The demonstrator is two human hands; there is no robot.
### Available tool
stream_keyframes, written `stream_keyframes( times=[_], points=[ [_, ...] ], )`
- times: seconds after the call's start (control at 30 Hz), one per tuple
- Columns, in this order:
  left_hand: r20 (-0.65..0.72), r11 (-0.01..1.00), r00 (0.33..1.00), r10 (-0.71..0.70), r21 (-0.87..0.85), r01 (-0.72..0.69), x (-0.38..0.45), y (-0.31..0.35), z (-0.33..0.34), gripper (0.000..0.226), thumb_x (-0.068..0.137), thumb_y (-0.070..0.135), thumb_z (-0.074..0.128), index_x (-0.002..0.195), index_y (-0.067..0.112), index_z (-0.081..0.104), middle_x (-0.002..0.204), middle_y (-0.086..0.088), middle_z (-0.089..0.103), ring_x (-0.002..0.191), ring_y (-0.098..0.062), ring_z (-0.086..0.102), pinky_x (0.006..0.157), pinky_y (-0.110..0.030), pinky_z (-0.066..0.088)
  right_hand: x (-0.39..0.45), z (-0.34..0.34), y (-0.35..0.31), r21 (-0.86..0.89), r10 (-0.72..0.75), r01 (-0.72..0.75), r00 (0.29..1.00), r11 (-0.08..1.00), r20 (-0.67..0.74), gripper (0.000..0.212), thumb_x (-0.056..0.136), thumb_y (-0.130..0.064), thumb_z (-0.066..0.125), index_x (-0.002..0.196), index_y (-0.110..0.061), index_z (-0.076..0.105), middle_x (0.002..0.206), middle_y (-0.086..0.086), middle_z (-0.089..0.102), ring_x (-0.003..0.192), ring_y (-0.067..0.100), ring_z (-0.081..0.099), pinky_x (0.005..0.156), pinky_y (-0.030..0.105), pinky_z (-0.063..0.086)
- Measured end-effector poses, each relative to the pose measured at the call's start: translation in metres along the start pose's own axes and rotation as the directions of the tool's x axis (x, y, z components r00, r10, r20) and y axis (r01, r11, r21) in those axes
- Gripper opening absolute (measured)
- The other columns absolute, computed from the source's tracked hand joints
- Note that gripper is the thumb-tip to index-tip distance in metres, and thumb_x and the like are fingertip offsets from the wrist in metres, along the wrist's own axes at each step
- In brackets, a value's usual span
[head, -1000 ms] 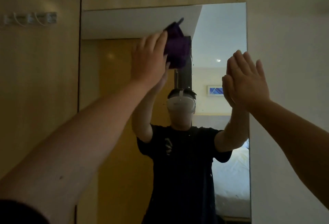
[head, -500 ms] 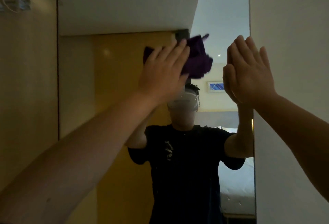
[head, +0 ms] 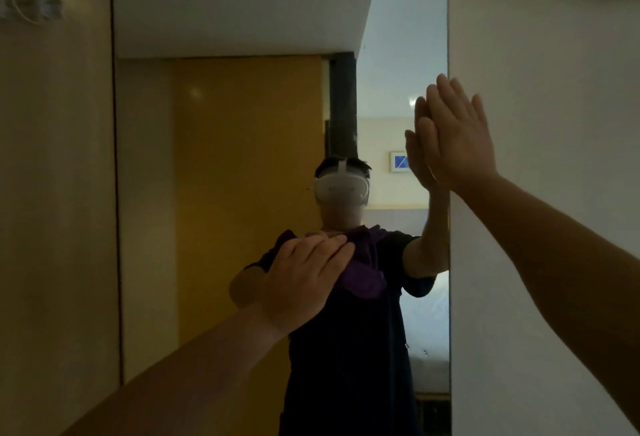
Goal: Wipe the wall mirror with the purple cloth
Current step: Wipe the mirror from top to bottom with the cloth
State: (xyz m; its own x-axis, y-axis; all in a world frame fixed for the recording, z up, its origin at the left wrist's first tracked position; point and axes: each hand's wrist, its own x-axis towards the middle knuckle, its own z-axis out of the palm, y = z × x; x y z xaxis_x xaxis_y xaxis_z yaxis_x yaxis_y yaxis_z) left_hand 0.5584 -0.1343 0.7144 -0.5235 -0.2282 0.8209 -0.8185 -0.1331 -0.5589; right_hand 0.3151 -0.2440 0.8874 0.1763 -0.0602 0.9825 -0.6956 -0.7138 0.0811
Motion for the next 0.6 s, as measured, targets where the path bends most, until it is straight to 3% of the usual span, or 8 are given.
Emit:
stream_keyframes(
  times=[0.17,0.37,0.5,0.6],
  points=[
    [-0.129,0.980,0.974,-0.184,-0.102,0.171,0.100,-0.042,-0.014,0.061,0.083,0.016,0.077,0.136,0.010,0.047,0.131,-0.011,0.057,0.114,-0.029,0.050,0.093,-0.045,0.043,-0.010,-0.011,0.048,-0.063,0.102,-0.104,0.994,0.993,-0.037,0.060,0.104,-0.039,0.021,0.150,-0.003,0.031,0.161,0.017,0.023,0.150,0.031,0.015,0.121,0.051,0.010],
    [-0.109,0.943,0.938,-0.329,0.021,0.333,0.268,-0.105,-0.032,0.049,0.101,0.028,0.046,0.147,0.015,0.038,0.149,-0.006,0.043,0.135,-0.028,0.039,0.108,-0.042,0.030,-0.014,0.008,0.083,-0.199,0.117,-0.101,0.991,0.975,0.066,0.065,0.102,-0.045,0.019,0.155,-0.008,0.018,0.164,0.015,0.012,0.152,0.030,0.006,0.122,0.049,0.003],
    [-0.004,0.940,0.943,-0.333,0.076,0.332,0.319,-0.119,-0.020,0.056,0.104,0.039,0.034,0.154,0.015,0.024,0.160,-0.005,0.025,0.148,-0.025,0.020,0.117,-0.045,0.018,-0.015,0.017,0.087,-0.211,0.091,-0.089,0.996,0.973,-0.001,0.064,0.102,-0.045,0.018,0.155,-0.008,0.019,0.164,0.013,0.013,0.152,0.027,0.006,0.121,0.046,0.001],
    [0.010,0.966,0.971,-0.240,0.097,0.238,0.308,-0.108,-0.010,0.059,0.104,0.043,0.029,0.154,0.013,0.024,0.161,-0.007,0.023,0.149,-0.025,0.018,0.118,-0.044,0.016,-0.018,0.018,0.088,-0.213,0.072,-0.076,0.997,0.974,-0.028,0.064,0.103,-0.045,0.018,0.154,-0.008,0.021,0.164,0.013,0.014,0.152,0.027,0.007,0.121,0.045,0.001]
  ],
)
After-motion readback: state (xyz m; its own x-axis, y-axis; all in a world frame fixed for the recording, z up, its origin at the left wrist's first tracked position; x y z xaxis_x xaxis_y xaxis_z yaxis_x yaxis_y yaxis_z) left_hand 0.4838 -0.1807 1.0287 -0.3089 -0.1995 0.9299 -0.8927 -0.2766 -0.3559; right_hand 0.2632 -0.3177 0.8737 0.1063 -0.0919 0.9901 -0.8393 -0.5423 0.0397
